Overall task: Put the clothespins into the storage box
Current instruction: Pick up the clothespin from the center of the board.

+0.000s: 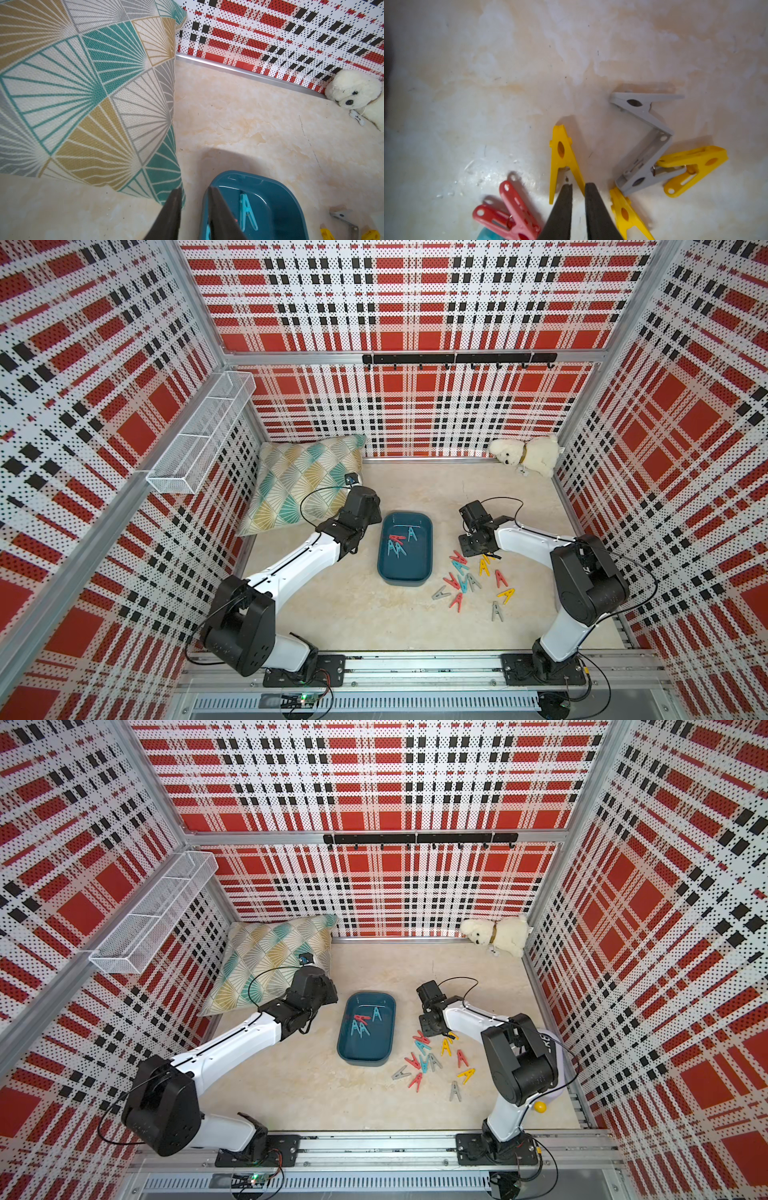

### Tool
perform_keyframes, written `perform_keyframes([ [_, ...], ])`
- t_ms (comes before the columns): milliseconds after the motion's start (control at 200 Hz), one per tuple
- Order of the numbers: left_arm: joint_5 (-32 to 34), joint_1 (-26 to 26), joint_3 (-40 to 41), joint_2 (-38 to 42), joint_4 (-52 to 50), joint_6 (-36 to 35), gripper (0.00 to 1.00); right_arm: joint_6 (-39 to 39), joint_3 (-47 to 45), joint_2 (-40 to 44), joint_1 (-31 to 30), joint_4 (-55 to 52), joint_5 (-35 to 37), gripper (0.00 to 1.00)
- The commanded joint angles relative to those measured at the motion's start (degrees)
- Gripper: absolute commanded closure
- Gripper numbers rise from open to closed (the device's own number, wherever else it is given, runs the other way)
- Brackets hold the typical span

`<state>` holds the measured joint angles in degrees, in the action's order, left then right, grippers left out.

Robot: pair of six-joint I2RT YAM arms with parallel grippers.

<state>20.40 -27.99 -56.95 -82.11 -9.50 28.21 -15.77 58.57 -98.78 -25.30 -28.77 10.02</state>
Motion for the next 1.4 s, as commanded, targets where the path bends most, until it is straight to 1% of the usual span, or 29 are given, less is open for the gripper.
perform_keyframes([
  [0, 0.5, 0.2, -0.2, 0.8, -0.2, -0.1, 0.71, 0.6, 1.0, 0.8, 0.4, -0.3, -0.1, 0.78],
  [130, 0.5, 0.1, -0.3, 0.9, -0.1, -0.2, 0.71, 1.1, 1.7, -0.5, 0.5, -0.4, 0.0, 0.76],
  [506, 0.9, 0.3, 0.0, 1.4, -0.2, -0.2, 0.71, 2.0, 2.2, -3.8, 1.6, 0.9, -1.0, 0.75],
  [551, 0.9, 0.3, 0.0, 1.4, -0.2, -0.2, 0.71, 2.1, 2.1, -4.0, 1.7, 1.1, -1.4, 0.77],
  [646, 0.9, 0.3, 0.0, 1.4, -0.2, -0.2, 0.71, 2.0, 1.8, -3.8, 1.7, 1.6, -1.9, 0.86],
  [686, 0.9, 0.3, 0.0, 1.4, -0.2, -0.1, 0.71, 2.0, 1.7, -3.7, 1.7, 1.6, -2.0, 0.89],
  [772, 0.9, 0.3, 0.0, 1.3, -0.2, -0.2, 0.71, 1.9, 1.7, -3.0, 1.7, 1.3, -2.1, 0.92],
  [947, 0.8, 0.3, -0.2, 1.3, -0.2, -0.1, 0.71, 1.4, 2.9, 1.3, 1.3, -0.5, -2.2, 0.93],
  [1052, 1.1, 0.4, -0.1, 0.9, -0.2, -0.2, 0.71, 1.6, 4.8, 5.0, -0.9, -2.3, -2.4, 0.93],
  [1177, 0.7, 0.4, -0.3, -0.2, -0.2, 0.0, 0.71, 1.7, 8.2, 7.8, -6.0, -3.8, -3.0, 0.93],
  [1288, 0.6, 0.3, -0.4, -0.6, -0.1, 0.1, 0.71, 1.5, 11.5, 7.9, -11.3, -3.7, -4.1, 0.93],
  [1398, 0.7, 0.4, -0.5, -0.2, -0.1, 0.2, 0.71, 0.7, 14.8, 5.3, -16.0, -3.4, -4.7, 0.93],
])
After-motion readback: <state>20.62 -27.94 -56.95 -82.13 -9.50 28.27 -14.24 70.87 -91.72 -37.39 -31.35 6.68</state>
